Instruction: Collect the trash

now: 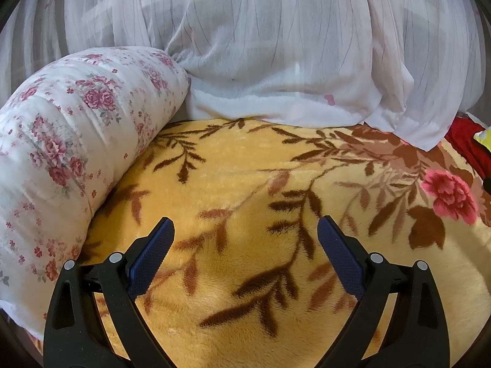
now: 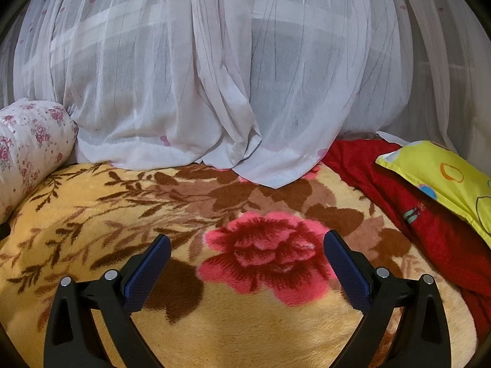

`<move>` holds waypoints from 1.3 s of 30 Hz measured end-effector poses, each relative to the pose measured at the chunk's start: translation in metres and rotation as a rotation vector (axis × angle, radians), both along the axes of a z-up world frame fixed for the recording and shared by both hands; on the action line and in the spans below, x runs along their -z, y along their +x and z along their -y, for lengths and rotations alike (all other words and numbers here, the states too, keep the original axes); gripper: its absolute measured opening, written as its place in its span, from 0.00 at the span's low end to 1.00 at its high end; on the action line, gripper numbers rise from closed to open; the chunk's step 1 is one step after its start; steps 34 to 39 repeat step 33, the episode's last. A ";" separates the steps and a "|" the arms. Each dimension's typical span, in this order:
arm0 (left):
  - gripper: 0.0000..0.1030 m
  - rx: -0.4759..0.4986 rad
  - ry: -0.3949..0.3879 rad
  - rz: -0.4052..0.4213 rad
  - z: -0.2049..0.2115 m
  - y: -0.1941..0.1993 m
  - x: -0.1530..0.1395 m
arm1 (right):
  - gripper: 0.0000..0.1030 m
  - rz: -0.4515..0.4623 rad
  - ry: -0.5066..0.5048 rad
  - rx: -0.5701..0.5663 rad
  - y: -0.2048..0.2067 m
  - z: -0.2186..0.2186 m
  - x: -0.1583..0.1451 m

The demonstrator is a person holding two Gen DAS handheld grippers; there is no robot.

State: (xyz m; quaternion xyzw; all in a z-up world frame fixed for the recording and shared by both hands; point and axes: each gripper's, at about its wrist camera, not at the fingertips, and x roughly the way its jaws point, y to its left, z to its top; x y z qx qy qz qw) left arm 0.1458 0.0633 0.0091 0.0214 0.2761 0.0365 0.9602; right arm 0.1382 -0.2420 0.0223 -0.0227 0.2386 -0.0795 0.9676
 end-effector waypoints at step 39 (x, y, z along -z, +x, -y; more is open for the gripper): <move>0.89 0.002 -0.012 -0.014 -0.008 0.005 0.000 | 0.95 -0.003 0.003 0.005 0.001 0.002 0.002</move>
